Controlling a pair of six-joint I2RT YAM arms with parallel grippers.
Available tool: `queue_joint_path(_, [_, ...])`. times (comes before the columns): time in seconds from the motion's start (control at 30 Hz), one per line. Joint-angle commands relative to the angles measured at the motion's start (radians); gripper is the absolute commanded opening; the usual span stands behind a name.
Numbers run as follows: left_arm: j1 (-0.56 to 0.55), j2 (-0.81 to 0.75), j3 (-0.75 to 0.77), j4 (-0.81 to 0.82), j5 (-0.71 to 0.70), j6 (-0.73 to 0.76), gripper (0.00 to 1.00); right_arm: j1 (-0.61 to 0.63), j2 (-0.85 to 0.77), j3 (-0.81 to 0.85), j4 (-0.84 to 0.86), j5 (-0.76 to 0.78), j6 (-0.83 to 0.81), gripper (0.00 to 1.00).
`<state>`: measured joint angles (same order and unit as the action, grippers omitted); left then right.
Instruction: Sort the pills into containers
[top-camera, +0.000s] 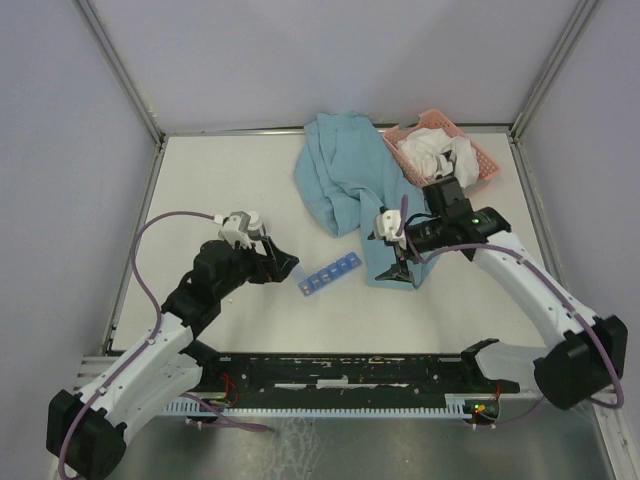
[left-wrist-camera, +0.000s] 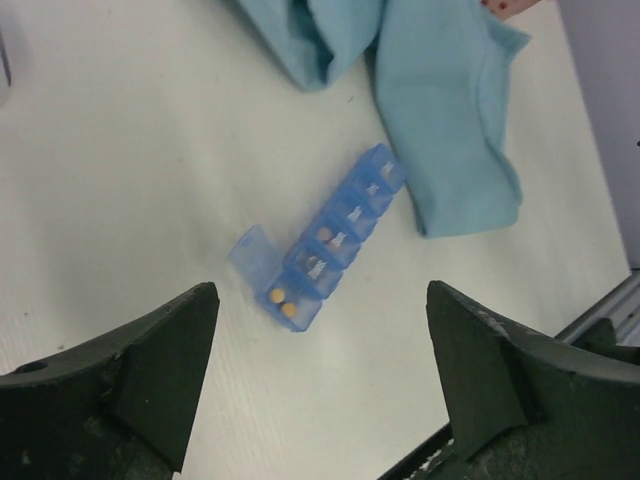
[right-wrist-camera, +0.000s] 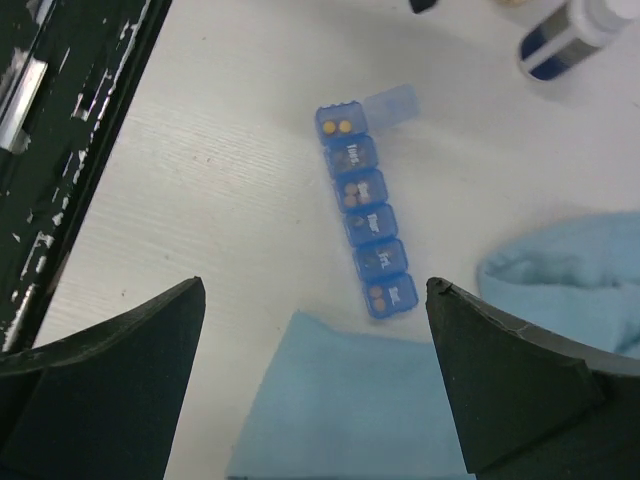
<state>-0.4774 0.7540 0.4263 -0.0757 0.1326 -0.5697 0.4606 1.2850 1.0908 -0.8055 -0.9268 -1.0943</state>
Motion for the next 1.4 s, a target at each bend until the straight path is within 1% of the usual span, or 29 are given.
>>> queue_joint_path(0.0, [0.034, 0.080, -0.046, 0.213, -0.034, -0.068, 0.81, 0.108, 0.142, 0.014, -0.018, 0.093, -0.395, 0.99])
queue_joint_path(0.1, [0.069, 0.154, -0.064, 0.257, -0.001, -0.077, 0.69, 0.158, 0.224, 0.008, 0.056, 0.180, -0.445, 1.00])
queue_joint_path(0.13, [0.079, 0.170, -0.068, 0.265, 0.001, -0.080, 0.62, 0.171, 0.256, 0.017, 0.072, 0.202, -0.449, 1.00])
queue_joint_path(0.17, [0.088, 0.183, -0.071, 0.270, 0.001, -0.083, 0.60, 0.180, 0.288, 0.033, 0.083, 0.226, -0.450, 1.00])
queue_joint_path(0.3, [0.110, 0.207, -0.081, 0.261, -0.031, -0.080, 0.58, 0.202, 0.417, 0.093, 0.133, 0.278, -0.420, 0.97])
queue_joint_path(0.43, [0.129, 0.232, -0.093, 0.237, -0.070, -0.063, 0.55, 0.219, 0.514, 0.152, 0.141, 0.333, -0.402, 0.94])
queue_joint_path(0.53, [0.139, 0.278, -0.092, 0.252, -0.067, -0.055, 0.53, 0.223, 0.559, 0.183, 0.167, 0.356, -0.360, 0.92])
queue_joint_path(0.63, [0.143, 0.337, -0.082, 0.296, -0.035, -0.053, 0.47, 0.226, 0.598, 0.213, 0.168, 0.381, -0.330, 0.90])
queue_joint_path(0.87, [0.146, 0.494, -0.051, 0.373, 0.073, -0.045, 0.42, 0.233, 0.640, 0.230, 0.138, 0.400, -0.335, 0.83])
queue_joint_path(1.0, [0.146, 0.526, -0.060, 0.418, 0.117, -0.061, 0.41, 0.241, 0.654, 0.238, 0.128, 0.401, -0.332, 0.78])
queue_joint_path(1.2, [0.145, 0.569, -0.052, 0.454, 0.176, -0.076, 0.41, 0.250, 0.661, 0.235, 0.125, 0.399, -0.323, 0.72])
queue_joint_path(1.37, [0.145, 0.604, -0.044, 0.479, 0.222, -0.080, 0.39, 0.254, 0.670, 0.234, 0.138, 0.405, -0.299, 0.64])
